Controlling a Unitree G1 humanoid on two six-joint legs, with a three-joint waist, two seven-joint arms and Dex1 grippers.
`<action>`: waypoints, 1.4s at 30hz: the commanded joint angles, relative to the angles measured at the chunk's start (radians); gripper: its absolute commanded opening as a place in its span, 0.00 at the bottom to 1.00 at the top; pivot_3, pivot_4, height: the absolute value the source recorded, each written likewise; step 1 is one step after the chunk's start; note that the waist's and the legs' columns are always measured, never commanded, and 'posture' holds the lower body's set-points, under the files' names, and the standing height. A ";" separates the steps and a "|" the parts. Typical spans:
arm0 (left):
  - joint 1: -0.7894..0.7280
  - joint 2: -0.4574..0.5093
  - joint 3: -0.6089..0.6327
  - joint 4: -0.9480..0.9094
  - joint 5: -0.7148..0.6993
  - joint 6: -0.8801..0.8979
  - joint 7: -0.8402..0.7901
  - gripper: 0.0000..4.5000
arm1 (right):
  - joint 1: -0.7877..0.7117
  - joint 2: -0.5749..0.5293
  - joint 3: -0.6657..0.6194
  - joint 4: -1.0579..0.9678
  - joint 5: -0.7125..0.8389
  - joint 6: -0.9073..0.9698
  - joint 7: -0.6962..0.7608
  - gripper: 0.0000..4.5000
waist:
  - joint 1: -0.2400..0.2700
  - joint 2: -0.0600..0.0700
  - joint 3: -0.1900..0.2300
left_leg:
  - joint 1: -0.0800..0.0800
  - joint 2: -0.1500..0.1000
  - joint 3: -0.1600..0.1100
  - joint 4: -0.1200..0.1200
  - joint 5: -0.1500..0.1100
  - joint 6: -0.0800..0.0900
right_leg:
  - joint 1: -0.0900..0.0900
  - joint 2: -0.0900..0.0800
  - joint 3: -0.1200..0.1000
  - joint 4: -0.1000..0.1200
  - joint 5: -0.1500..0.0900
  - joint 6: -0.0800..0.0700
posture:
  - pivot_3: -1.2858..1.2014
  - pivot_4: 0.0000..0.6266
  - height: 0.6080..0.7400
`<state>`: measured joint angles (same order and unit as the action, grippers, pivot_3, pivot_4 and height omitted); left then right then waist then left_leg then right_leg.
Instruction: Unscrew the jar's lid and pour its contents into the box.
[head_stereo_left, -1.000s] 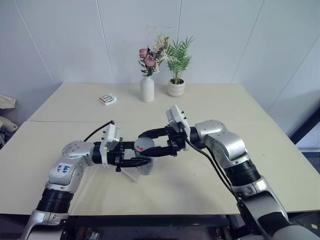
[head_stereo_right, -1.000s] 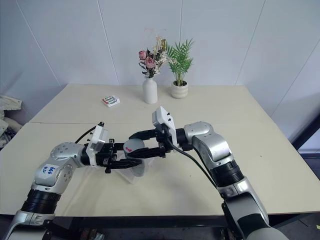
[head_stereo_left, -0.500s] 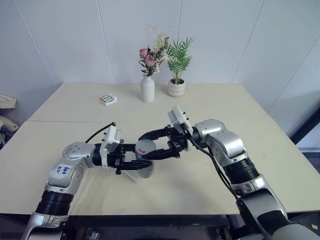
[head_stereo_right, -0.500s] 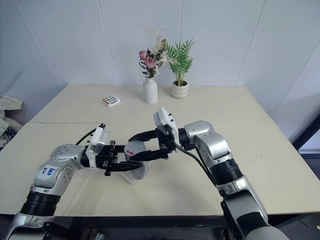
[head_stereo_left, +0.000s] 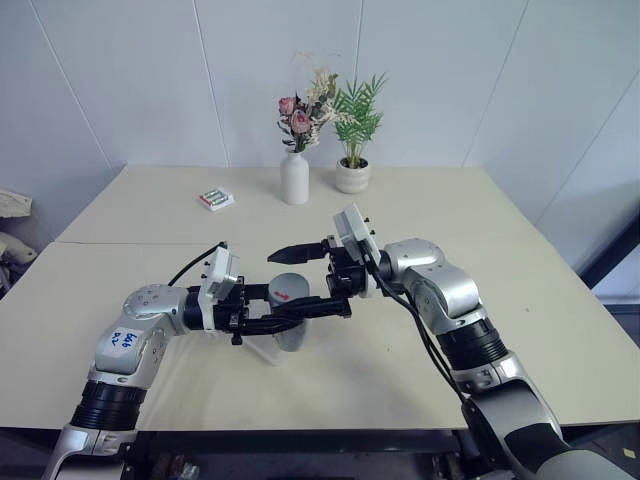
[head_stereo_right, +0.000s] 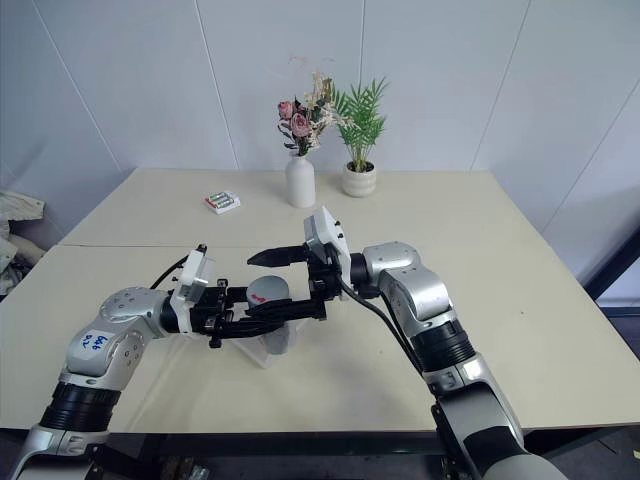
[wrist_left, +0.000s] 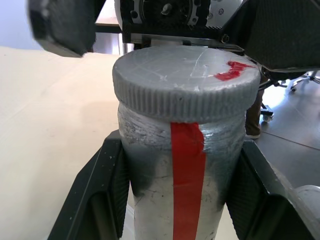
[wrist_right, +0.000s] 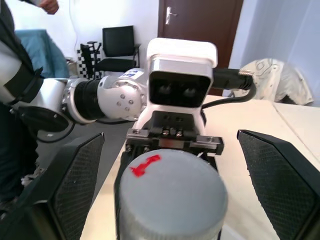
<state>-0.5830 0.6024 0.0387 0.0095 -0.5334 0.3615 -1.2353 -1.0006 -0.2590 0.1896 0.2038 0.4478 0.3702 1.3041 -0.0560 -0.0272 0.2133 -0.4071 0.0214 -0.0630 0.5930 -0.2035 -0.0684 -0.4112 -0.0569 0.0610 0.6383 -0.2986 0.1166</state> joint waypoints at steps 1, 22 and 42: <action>0.000 0.001 0.019 -0.034 -0.027 -0.005 -0.003 0.49 | -0.005 0.013 -0.026 -0.019 0.015 0.003 -0.028 1.00 | 0.000 0.000 0.000 | 0.000 0.000 0.000 0.000 0.000 0.000 | 0.000 0.000 0.000 0.000 0.000 0.000 | 0.52 0.24 1.00; -0.005 -0.012 0.017 -0.003 -0.016 -0.061 -0.005 0.49 | -0.012 -0.010 -0.058 0.008 -0.009 0.127 -0.159 1.00 | 0.000 0.000 0.000 | 0.000 0.000 0.000 0.000 0.000 0.000 | 0.000 0.000 0.000 0.000 0.000 0.000 | 0.52 0.24 1.00; -0.005 -0.021 0.026 0.035 -0.006 -0.101 -0.021 0.49 | 0.021 -0.147 -0.155 0.050 0.039 0.163 -0.162 1.00 | -0.003 0.000 0.000 | 0.000 0.000 0.001 0.000 0.000 0.000 | 0.000 0.000 0.001 0.000 0.000 0.000 | 0.52 0.24 1.00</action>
<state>-0.5833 0.5771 0.0500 0.0683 -0.5218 0.2794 -1.2471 -0.9729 -0.3895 0.0601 0.2599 0.4825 0.5455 1.1353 -0.0593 -0.0269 0.2135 -0.4071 0.0213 -0.0623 0.5930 -0.2035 -0.0682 -0.4115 -0.0569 0.0617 0.6382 -0.2986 0.1165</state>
